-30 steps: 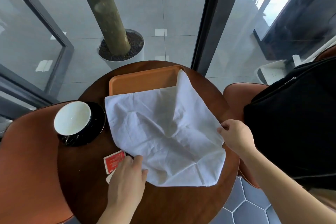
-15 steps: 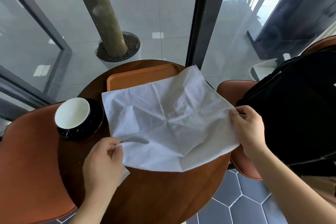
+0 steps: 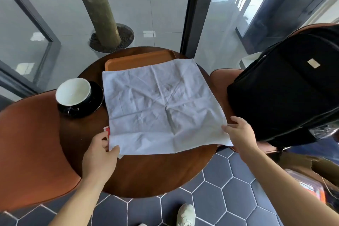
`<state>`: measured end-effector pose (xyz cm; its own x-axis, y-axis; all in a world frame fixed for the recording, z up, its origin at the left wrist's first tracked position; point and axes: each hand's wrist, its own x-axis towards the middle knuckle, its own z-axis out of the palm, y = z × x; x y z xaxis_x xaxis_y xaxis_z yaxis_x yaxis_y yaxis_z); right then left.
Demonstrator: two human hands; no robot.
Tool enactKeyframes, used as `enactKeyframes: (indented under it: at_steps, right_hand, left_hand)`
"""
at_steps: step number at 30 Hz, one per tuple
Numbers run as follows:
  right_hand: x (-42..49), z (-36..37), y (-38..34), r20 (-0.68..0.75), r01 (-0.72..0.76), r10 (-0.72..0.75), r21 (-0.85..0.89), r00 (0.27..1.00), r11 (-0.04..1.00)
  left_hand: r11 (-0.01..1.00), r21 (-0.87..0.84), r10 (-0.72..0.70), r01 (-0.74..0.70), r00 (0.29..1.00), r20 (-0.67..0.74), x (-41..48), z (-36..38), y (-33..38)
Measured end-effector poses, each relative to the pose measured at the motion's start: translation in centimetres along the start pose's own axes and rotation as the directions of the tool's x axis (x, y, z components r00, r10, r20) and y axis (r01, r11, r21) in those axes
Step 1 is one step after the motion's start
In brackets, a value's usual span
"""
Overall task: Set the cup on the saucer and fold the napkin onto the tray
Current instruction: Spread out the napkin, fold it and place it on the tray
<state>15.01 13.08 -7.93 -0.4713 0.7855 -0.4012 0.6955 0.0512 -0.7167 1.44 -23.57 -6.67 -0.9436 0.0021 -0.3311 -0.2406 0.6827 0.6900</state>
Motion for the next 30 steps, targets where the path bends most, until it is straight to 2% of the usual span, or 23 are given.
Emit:
enactKeyframes:
  at_steps: [4, 9, 11, 14, 17, 19, 21, 25, 30]
  right_hand:
    - [-1.1, -0.5, 0.6, 0.006, 0.007, -0.007, -0.054, 1.0, 0.999]
    - [-1.2, -0.7, 0.0, -0.037, 0.167, -0.168, -0.035, 0.985, 0.985]
    - [-1.1, -1.2, 0.4, -0.053, 0.209, -0.21, -0.035, 0.976, 0.977]
    - [-0.3, -2.1, 1.2, 0.022, 0.119, -0.118, -0.037, 0.993, 0.992]
    - [-0.1, -2.8, 2.7, 0.111, -0.012, 0.004, 0.074, 0.994, 0.997]
    - [-0.4, -3.1, 4.4, 0.165, -0.031, 0.009, 0.129, 0.986, 0.991]
    - [-0.7, -3.4, 5.9, 0.219, -0.033, -0.004, 0.166, 0.976, 0.986]
    - [-1.2, -3.4, 6.3, 0.188, -0.007, -0.038, 0.232, 0.981, 0.973]
    - [-1.8, -3.5, 3.8, 0.074, 0.057, -0.102, 0.462, 0.992, 0.885]
  left_hand:
    - [0.991, 0.114, 0.077, -0.075, 0.997, -0.021, -1.2, -0.2, -0.1]
    - [0.986, 0.025, 0.167, -0.166, 0.96, -0.226, -1.2, -0.9, 0.8]
    - [0.984, 0.01, 0.176, -0.18, 0.951, -0.255, -1.5, -0.6, 0.8]
    - [0.995, -0.059, 0.064, -0.08, 0.972, -0.225, -1.8, 0.3, 0.0]
    - [0.961, -0.262, -0.131, 0.09, 0.981, -0.144, -2.0, 0.4, -1.3]
    - [0.932, -0.314, -0.222, 0.18, 0.97, -0.102, -2.5, 0.4, -2.2]
    - [0.934, -0.291, -0.239, 0.209, 0.968, -0.072, -3.4, 0.9, -3.0]
    - [0.97, -0.173, -0.181, 0.168, 0.982, -0.06, -4.5, 1.4, -3.6]
    - [0.969, -0.246, -0.035, -0.028, 0.969, -0.246, -3.9, 0.2, -3.0]
